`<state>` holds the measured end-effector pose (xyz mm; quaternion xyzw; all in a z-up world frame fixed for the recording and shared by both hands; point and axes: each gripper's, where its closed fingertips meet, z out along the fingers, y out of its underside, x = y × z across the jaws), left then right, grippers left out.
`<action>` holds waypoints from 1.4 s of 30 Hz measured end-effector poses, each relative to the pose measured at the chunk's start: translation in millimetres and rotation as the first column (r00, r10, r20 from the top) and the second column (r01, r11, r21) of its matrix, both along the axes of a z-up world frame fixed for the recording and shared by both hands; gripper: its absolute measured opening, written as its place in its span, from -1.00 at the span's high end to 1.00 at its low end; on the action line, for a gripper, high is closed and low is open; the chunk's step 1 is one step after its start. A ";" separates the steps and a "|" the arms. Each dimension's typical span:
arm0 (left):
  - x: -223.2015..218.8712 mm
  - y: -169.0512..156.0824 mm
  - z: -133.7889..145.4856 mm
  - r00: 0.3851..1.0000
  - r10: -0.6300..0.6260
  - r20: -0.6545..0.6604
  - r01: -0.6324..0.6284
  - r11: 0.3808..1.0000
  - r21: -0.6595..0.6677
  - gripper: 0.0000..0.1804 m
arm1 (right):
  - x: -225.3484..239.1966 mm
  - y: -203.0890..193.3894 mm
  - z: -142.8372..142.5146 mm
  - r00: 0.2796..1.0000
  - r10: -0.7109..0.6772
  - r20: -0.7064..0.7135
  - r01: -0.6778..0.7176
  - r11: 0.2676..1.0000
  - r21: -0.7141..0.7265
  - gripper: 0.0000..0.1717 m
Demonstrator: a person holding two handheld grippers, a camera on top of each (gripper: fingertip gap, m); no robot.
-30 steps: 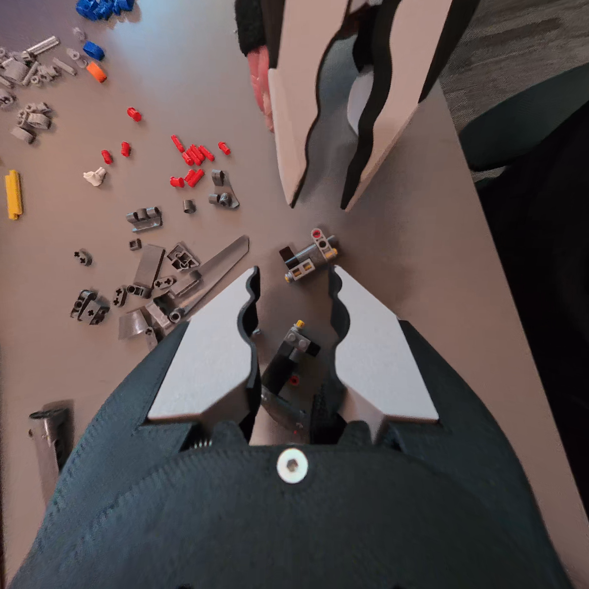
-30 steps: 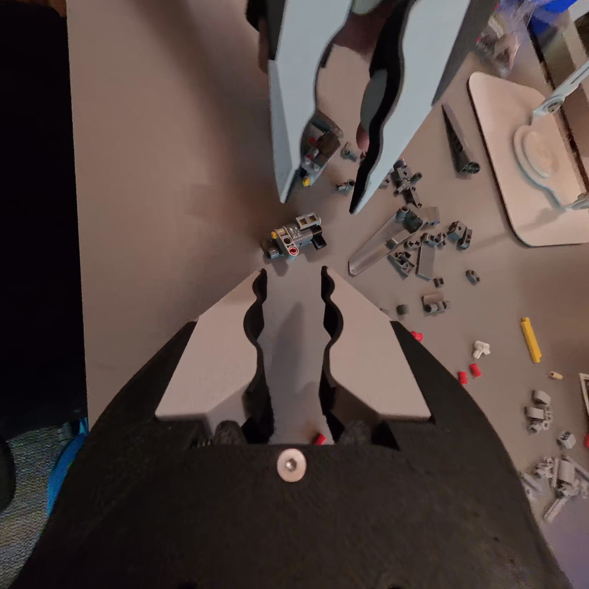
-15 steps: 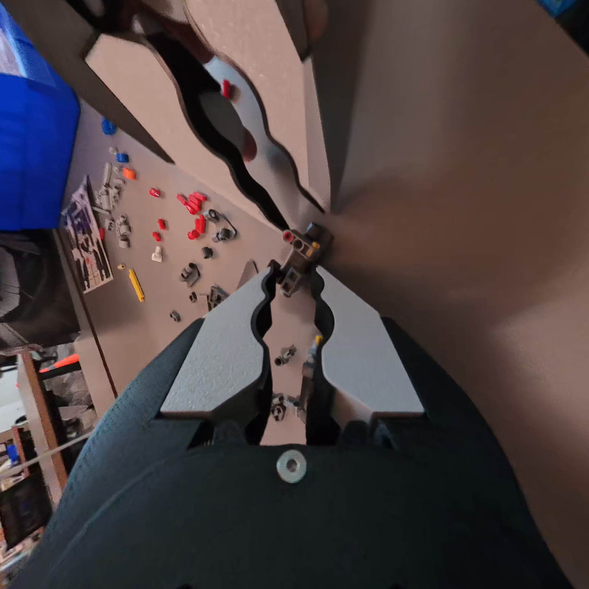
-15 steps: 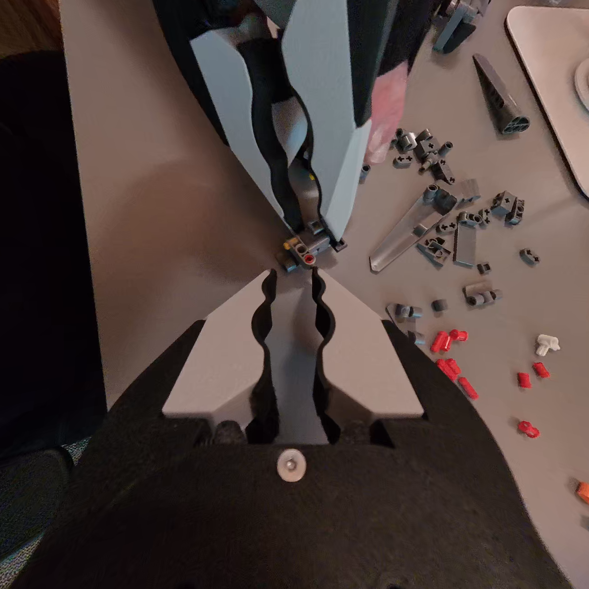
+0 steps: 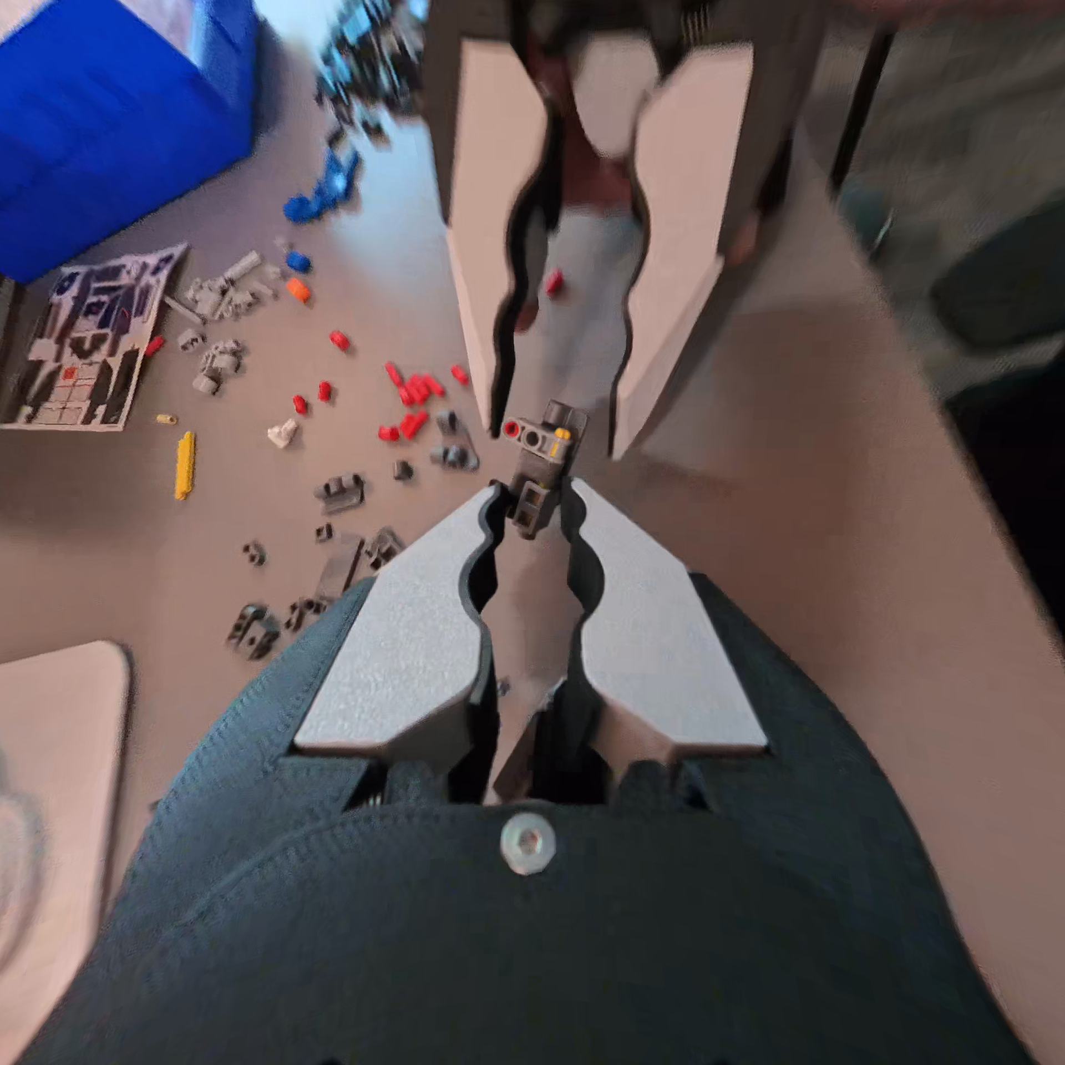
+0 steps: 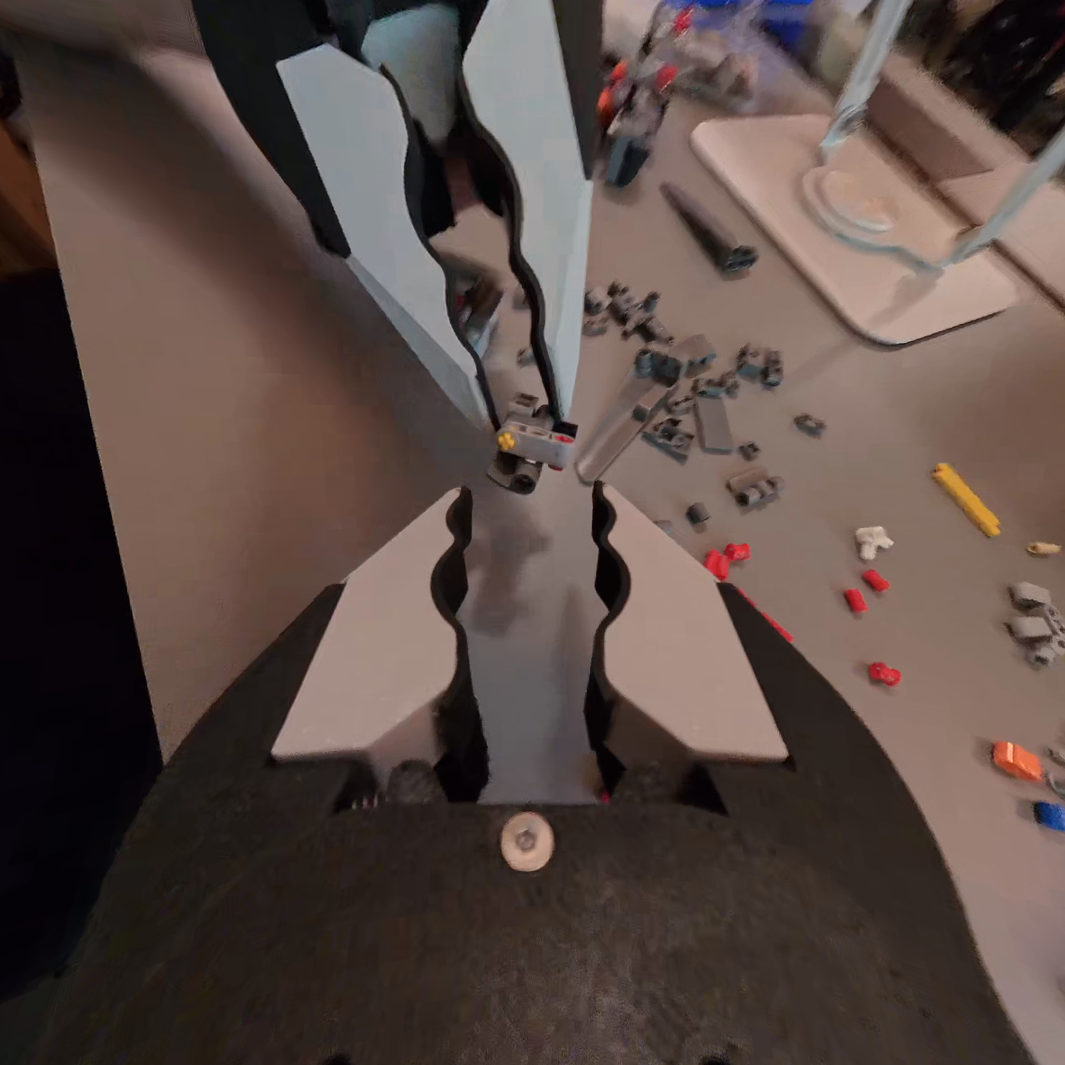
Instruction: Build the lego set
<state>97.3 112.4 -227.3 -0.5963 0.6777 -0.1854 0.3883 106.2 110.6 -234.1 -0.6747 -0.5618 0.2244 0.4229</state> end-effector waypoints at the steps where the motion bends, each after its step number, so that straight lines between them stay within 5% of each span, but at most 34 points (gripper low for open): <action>1: 3.4 0.7 11.0 0.997 0.020 0.075 -0.016 0.998 -0.058 0.81 | 1.1 3.7 8.5 0.998 -0.034 -0.054 0.034 0.999 0.007 0.54; 6: 11.5 -0.3 76.6 0.886 0.103 0.452 0.040 0.955 -0.295 0.81 | 6.2 12.8 70.9 0.931 -0.118 -0.346 0.168 0.979 0.118 0.59; 10: 5.0 -6.0 128.9 0.703 0.152 0.695 0.212 0.888 -0.409 0.82 | -3.3 10.0 105.4 0.888 -0.108 -0.447 0.228 0.948 0.223 0.55; 16: -9.4 -4.4 160.3 0.519 0.253 0.816 0.307 0.836 -0.455 0.82 | -23.1 4.2 141.9 0.834 -0.096 -0.543 0.337 0.868 0.365 0.47; 21: -9.7 -8.2 163.6 0.468 0.289 0.835 0.345 0.810 -0.474 0.82 | -33.8 4.5 159.5 0.797 -0.139 -0.588 0.417 0.831 0.368 0.53; 24: -7.5 -12.0 161.4 0.461 0.298 0.836 0.370 0.792 -0.486 0.81 | -35.1 6.8 163.7 0.787 -0.144 -0.599 0.438 0.816 0.379 0.71; 29: -7.5 -14.3 163.3 0.445 0.312 0.839 0.393 0.774 -0.496 0.80 | -35.6 4.6 166.1 0.790 -0.116 -0.602 0.415 0.824 0.385 0.72; 34: -22.5 -5.1 164.3 0.465 0.307 0.830 0.247 0.856 -0.455 0.60 | -35.1 5.8 160.5 0.800 -0.112 -0.590 0.346 0.889 0.300 0.73; 38: -37.9 -2.9 156.3 0.625 0.165 0.763 -0.045 0.983 -0.175 0.55 | -41.8 0.3 151.2 0.825 -0.077 -0.560 0.190 0.971 0.147 0.73; 42: -40.3 -13.3 153.8 0.791 0.004 0.611 -0.211 0.940 0.267 0.44 | -42.2 -5.2 157.4 0.738 -0.066 -0.671 -0.026 0.992 -0.125 0.73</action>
